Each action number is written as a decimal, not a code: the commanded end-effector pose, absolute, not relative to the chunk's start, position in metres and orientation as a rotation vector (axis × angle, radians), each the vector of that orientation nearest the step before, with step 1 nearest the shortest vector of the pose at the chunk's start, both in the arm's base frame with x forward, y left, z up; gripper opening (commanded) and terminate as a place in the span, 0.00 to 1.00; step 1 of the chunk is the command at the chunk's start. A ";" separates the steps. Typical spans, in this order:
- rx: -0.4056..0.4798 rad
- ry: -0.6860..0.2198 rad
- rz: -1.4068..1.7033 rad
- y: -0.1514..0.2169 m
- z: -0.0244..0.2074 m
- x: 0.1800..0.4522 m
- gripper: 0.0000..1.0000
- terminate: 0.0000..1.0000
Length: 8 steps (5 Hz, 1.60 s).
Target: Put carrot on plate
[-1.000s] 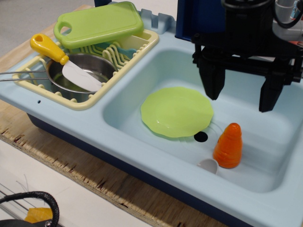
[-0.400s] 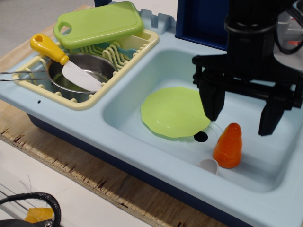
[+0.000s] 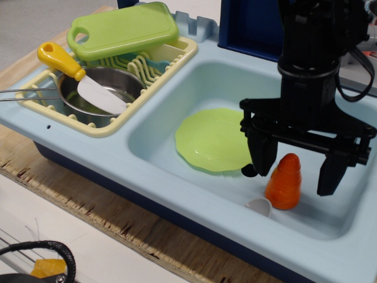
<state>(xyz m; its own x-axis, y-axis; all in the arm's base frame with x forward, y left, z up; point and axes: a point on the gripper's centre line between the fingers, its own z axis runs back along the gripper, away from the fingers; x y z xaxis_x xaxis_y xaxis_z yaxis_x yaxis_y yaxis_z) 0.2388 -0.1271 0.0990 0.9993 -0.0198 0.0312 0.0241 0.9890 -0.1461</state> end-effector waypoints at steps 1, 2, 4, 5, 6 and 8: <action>-0.143 -0.035 -0.021 -0.126 0.098 0.240 1.00 0.00; -0.135 -0.049 -0.010 -0.125 0.099 0.240 0.00 0.00; -0.125 -0.083 -0.005 -0.124 0.119 0.241 0.00 0.00; -0.107 -0.146 -0.009 -0.126 0.159 0.249 0.00 0.00; -0.066 -0.214 -0.032 -0.133 0.197 0.259 0.00 0.00; -0.075 -0.203 -0.028 -0.125 0.196 0.269 0.00 0.00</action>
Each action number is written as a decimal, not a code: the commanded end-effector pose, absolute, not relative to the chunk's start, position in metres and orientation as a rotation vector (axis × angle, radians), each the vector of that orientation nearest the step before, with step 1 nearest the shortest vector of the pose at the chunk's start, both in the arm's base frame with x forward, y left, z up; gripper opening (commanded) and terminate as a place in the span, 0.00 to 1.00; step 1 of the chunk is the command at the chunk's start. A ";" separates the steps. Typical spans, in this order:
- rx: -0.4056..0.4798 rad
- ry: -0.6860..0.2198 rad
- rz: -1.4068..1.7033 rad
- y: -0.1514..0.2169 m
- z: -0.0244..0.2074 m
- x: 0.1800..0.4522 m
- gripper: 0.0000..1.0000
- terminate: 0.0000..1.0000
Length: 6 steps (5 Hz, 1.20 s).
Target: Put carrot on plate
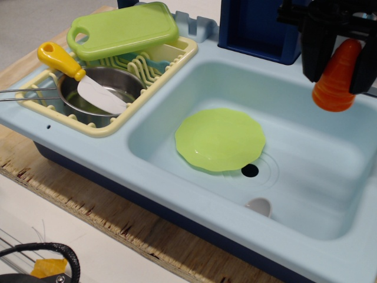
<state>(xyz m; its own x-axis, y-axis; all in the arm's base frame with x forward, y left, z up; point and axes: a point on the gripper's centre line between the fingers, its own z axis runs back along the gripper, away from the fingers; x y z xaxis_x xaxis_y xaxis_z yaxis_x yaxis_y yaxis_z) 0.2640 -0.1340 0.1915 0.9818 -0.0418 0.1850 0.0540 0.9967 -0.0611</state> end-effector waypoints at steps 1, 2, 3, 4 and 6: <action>-0.085 -0.203 0.016 -0.103 0.192 0.270 0.00 0.00; -0.093 -0.206 0.041 -0.090 0.190 0.272 0.00 0.00; -0.104 -0.212 0.064 -0.081 0.188 0.274 0.00 0.00; -0.100 -0.199 0.082 -0.073 0.183 0.276 0.00 0.00; -0.079 -0.224 0.161 -0.048 0.182 0.277 0.00 0.00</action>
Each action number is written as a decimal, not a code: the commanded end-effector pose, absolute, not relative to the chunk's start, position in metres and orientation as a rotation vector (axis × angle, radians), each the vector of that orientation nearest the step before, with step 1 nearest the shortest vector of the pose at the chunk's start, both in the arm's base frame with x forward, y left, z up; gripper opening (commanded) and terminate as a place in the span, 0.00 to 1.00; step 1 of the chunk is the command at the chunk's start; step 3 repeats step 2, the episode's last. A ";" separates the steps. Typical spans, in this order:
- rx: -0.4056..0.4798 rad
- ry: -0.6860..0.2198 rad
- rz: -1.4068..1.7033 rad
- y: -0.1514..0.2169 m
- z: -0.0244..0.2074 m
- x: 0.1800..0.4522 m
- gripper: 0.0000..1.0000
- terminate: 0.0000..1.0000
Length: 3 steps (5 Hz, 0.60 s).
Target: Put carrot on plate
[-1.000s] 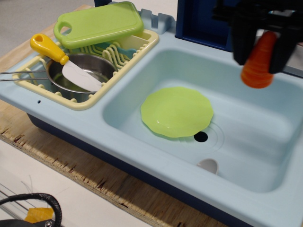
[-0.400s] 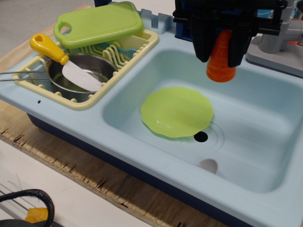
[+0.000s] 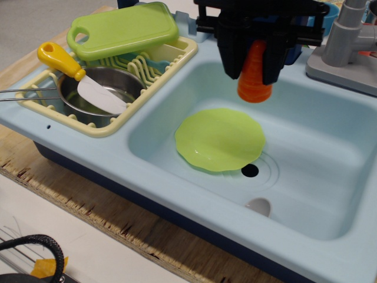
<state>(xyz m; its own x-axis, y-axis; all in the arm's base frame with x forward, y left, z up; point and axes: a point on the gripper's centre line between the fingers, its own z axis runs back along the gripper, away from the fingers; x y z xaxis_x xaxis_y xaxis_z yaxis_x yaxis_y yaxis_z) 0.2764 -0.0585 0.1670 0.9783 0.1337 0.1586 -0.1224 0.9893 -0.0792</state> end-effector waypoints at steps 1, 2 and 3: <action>-0.112 -0.214 0.171 -0.045 0.166 0.280 0.00 0.00; -0.155 -0.142 0.159 -0.051 0.126 0.282 0.00 1.00; -0.155 -0.142 0.159 -0.051 0.126 0.282 0.00 1.00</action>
